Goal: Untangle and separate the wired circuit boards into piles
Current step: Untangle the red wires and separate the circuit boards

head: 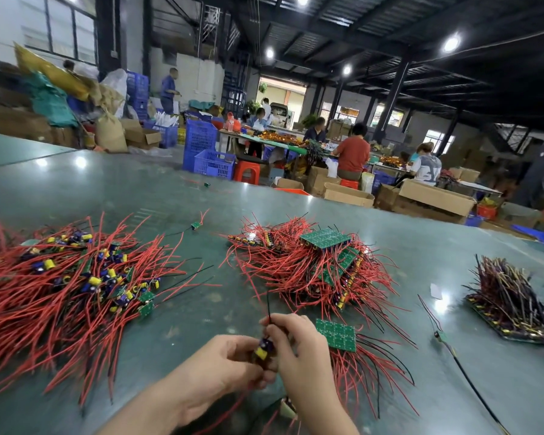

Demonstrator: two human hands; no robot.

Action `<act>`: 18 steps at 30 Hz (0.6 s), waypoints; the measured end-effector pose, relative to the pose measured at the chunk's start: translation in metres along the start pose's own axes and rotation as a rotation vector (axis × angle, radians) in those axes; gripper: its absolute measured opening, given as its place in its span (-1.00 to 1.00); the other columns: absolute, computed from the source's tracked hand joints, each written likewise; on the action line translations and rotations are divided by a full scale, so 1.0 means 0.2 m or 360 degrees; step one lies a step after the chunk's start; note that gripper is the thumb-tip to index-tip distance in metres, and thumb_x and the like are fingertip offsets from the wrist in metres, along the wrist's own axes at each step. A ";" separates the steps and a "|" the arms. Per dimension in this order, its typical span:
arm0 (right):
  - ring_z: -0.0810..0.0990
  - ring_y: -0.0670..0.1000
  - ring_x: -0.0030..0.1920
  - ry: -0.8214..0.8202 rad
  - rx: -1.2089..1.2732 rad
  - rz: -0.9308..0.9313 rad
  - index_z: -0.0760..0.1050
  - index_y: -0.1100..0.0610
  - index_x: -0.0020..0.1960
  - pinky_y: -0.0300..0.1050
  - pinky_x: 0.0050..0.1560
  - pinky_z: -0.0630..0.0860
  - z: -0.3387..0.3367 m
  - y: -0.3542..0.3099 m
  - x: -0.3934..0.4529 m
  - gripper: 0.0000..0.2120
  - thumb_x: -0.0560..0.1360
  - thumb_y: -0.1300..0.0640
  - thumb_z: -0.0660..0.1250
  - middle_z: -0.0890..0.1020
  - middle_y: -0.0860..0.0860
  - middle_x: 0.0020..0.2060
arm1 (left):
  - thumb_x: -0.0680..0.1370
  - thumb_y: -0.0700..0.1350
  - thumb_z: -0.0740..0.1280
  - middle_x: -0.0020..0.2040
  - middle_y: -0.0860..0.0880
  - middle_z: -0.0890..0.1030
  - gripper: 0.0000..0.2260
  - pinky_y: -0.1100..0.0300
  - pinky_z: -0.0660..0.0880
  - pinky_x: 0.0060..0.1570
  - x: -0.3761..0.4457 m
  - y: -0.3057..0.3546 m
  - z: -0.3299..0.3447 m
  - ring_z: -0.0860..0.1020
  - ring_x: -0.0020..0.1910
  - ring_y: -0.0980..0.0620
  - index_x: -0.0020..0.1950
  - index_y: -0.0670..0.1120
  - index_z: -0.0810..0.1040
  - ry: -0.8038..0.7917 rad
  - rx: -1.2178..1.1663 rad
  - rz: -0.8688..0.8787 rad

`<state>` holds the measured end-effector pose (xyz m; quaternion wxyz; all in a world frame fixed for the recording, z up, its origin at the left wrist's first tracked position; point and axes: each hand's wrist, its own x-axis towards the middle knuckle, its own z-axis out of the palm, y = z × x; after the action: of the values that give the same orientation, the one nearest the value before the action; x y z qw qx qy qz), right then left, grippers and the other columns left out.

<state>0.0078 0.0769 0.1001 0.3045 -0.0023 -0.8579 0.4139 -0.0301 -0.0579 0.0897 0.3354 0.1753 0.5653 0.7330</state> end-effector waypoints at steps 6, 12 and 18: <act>0.55 -0.15 -0.37 -0.0249 0.0728 0.0669 0.63 0.06 -0.24 -0.30 -0.28 0.47 -0.05 -0.01 0.03 -0.75 0.48 0.34 0.33 0.64 -0.05 -0.39 | 0.49 -0.52 0.10 -0.21 -0.13 0.62 -0.71 0.25 0.48 -0.37 0.00 0.02 0.03 0.55 -0.37 0.07 0.03 -0.30 0.53 -0.0006 0.0072 -0.0095; 0.47 -0.18 -0.48 -0.0311 0.0711 0.0539 0.58 0.10 -0.21 -0.34 -0.36 0.40 0.00 -0.05 0.01 -0.75 0.49 0.40 0.28 0.54 -0.08 -0.53 | 0.57 -0.09 0.10 -0.45 0.06 0.35 -0.76 0.32 0.00 -0.52 -0.03 0.08 0.06 0.16 -0.51 0.14 -0.18 -0.07 0.51 0.0187 0.0170 -0.0329; 0.49 -0.17 -0.42 -0.0140 0.0851 0.0425 0.59 0.06 -0.27 -0.35 -0.31 0.43 0.03 -0.06 0.00 -0.75 0.47 0.35 0.33 0.57 -0.05 -0.49 | 0.58 -0.10 0.14 -0.54 0.10 0.31 -0.70 0.34 0.08 -0.59 -0.03 0.07 0.08 0.18 -0.59 0.16 -0.33 -0.05 0.49 0.0458 0.0473 0.0064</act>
<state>0.0076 0.0648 0.1050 0.1997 -0.0168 -0.7229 0.6612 -0.0193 -0.0526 0.1086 0.2069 0.1274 0.7057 0.6656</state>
